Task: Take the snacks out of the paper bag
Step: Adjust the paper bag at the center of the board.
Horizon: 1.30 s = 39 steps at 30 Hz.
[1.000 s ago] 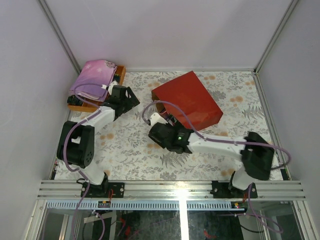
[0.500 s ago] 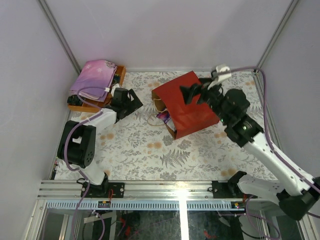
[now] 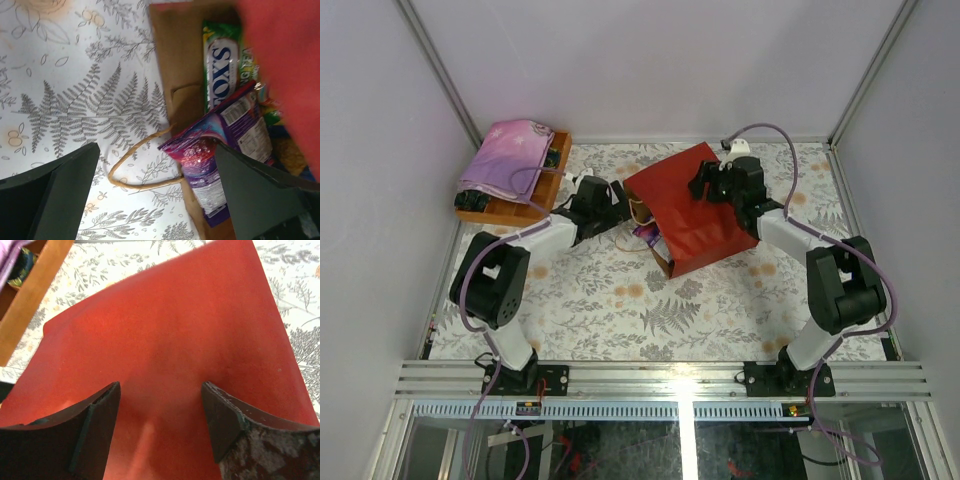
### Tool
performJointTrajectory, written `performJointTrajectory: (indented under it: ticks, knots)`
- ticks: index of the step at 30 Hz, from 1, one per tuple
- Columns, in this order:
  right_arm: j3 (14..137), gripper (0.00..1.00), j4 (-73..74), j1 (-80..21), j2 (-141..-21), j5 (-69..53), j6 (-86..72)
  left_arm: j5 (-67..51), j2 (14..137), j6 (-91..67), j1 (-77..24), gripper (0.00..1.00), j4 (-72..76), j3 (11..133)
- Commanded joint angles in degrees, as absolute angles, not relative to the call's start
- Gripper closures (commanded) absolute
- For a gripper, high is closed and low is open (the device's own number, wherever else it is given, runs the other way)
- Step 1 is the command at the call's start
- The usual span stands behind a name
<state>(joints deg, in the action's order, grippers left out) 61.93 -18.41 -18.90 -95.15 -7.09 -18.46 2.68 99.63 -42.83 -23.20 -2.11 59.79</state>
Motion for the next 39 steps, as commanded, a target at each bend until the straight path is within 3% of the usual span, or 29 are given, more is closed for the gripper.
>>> performJointTrajectory:
  ticks: [1,10,15,18,24,29,39]
  knots:
    - [57.55,0.29,-27.28,-19.05,-95.01,-8.24,-19.65,2.95,101.64,-41.97,-22.94,0.00,-0.61,63.63]
    - [61.68,0.38,-18.82,-19.05,-99.20,-4.75,-14.01,0.03,107.15,-42.79,-23.11,0.00,-0.83,68.68]
    - [61.30,0.11,-17.23,-18.16,-91.72,-2.55,-11.86,0.95,106.03,-42.14,-23.16,0.00,-2.11,69.68]
    - [60.97,0.10,-17.47,-11.76,-88.71,-7.96,-16.17,2.43,105.72,-41.01,-23.10,0.00,-3.14,70.68]
    - [62.07,0.18,-17.56,-1.71,-92.62,-21.97,-20.93,2.12,107.66,-40.43,-22.29,0.00,-4.45,73.23]
    - [65.49,0.26,-15.52,-0.62,-98.59,-33.12,-23.03,2.55,106.59,-40.43,-21.40,0.00,-4.29,71.46]
    - [63.85,0.42,-17.60,-0.62,-102.36,-35.97,-25.04,2.18,101.55,-40.82,-17.82,0.00,-2.41,62.38]
